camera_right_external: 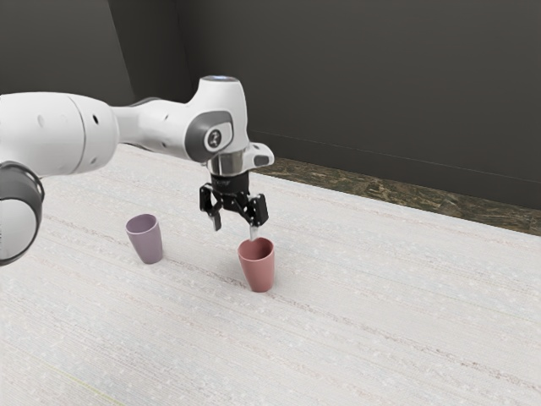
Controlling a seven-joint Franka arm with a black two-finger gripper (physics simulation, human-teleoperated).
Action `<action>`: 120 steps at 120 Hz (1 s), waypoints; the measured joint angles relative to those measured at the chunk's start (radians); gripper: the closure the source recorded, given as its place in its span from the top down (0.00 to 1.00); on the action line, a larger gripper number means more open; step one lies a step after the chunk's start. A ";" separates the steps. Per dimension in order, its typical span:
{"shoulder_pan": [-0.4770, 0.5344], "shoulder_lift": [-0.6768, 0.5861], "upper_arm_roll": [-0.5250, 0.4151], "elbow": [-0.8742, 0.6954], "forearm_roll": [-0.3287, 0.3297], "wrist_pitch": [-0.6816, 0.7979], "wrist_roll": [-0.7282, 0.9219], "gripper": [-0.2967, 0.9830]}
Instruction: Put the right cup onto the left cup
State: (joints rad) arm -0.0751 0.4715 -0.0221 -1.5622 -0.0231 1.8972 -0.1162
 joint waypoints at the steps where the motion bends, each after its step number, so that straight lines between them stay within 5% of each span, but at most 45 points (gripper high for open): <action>1: 0.000 0.002 0.000 0.000 0.000 0.000 0.000 0.77; 120: 0.000 0.124 0.002 0.049 -0.005 0.034 0.002 0.74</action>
State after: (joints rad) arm -0.0752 0.5955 -0.0199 -1.5127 -0.0276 1.9310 -0.1146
